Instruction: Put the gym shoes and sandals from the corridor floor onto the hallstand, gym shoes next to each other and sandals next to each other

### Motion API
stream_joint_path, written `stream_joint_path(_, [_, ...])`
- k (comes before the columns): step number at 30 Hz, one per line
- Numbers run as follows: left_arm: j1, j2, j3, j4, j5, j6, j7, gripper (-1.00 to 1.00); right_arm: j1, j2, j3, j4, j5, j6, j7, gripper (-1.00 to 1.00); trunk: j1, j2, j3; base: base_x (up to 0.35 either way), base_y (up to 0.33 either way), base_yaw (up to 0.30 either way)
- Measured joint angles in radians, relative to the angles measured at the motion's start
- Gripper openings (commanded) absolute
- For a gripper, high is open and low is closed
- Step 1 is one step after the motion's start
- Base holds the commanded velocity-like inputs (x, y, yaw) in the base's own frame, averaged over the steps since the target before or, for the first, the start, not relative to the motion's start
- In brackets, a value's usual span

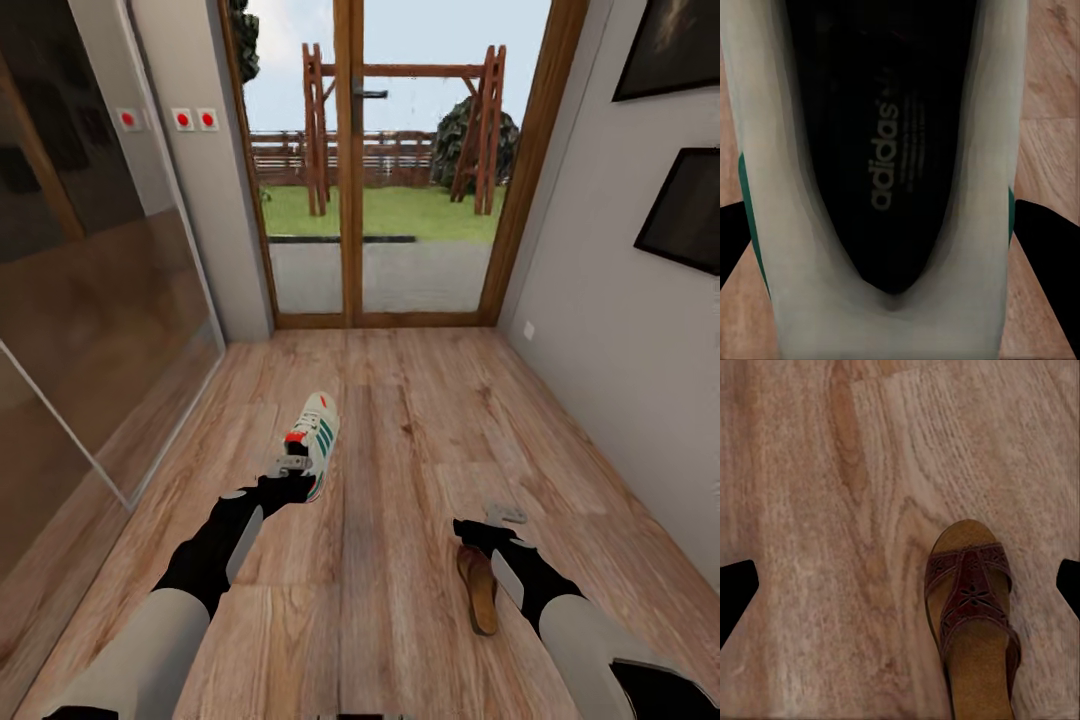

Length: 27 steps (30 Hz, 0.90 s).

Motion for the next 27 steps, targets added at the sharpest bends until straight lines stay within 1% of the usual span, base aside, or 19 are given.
stream_joint_path(7, [0.000, 0.000, 0.000, 0.000, 0.000, 0.000, 0.000, -1.00, 0.000, 0.000, 0.001, 0.000, 0.001, 0.000, 0.000, 1.00, 0.003, -0.002, -0.037, 0.000, 0.000, -0.148])
stream_joint_path(20, [0.000, 0.000, 0.000, -0.001, 0.000, 0.000, 0.000, -1.00, 0.000, 0.002, 0.005, -0.001, 0.010, 0.000, 0.000, 1.00, 0.009, -0.005, -0.092, 0.000, 0.000, -0.010])
stream_joint_path(27, [0.000, 0.000, 0.000, -0.002, 0.001, 0.000, 0.000, -1.00, 0.000, 0.002, 0.003, -0.001, 0.008, 0.000, 0.000, 1.00, 0.009, -0.005, -0.097, 0.000, 0.000, 0.000])
